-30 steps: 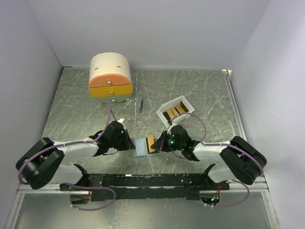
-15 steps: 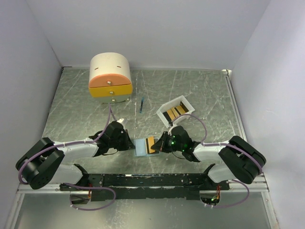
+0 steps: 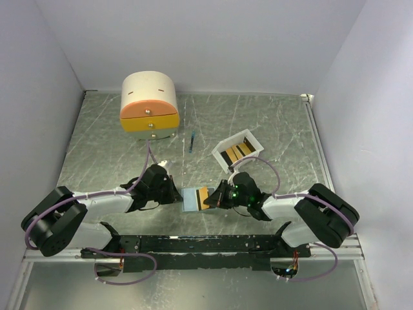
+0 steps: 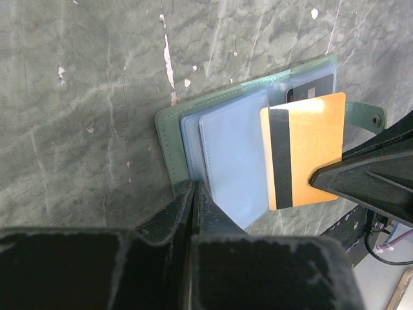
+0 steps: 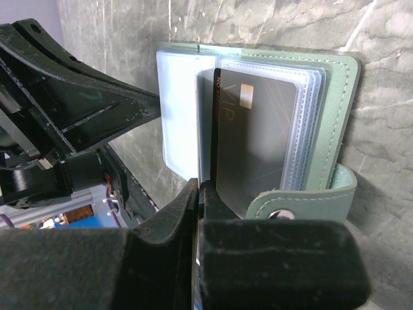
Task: Put the credit cards into the card holder
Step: Insert the credit card into the card holder.
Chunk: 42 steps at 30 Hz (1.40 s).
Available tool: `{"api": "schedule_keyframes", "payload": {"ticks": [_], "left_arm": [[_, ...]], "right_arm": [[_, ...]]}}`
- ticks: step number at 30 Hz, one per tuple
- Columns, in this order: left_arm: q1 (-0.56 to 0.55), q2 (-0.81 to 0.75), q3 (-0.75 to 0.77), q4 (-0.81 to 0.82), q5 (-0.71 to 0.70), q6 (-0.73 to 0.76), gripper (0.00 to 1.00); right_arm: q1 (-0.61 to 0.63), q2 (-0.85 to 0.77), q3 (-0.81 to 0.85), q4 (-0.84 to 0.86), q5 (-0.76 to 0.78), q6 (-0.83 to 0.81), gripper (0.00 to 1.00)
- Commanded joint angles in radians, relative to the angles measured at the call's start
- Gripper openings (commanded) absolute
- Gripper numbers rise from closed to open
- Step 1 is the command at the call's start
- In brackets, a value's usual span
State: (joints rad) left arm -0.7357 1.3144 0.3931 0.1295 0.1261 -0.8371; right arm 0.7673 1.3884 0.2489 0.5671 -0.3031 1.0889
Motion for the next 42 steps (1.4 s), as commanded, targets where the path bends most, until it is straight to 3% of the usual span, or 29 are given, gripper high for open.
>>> {"api": "schedule_keyframes", "payload": {"ticks": [1,5,24,35,42], "left_arm": [[0.002,0.005,-0.034,-0.05,-0.025,0.006,0.1],[0.002,0.001,-0.036,-0.05,-0.021,0.004,0.1],[-0.001,0.001,-0.081,-0.013,0.004,-0.026,0.09],[-0.017,-0.019,-0.098,0.007,0.019,-0.068,0.09],[-0.027,-0.035,-0.108,0.012,0.021,-0.086,0.09]], "right_arm": [[0.004,0.031,-0.014,0.034,-0.006,0.002,0.0],[0.005,0.071,-0.034,0.135,-0.009,0.024,0.0],[-0.001,0.015,-0.066,0.113,0.086,-0.005,0.0],[-0.001,0.131,-0.092,0.283,0.006,0.059,0.0],[0.008,0.115,-0.087,0.249,0.019,0.065,0.0]]}}
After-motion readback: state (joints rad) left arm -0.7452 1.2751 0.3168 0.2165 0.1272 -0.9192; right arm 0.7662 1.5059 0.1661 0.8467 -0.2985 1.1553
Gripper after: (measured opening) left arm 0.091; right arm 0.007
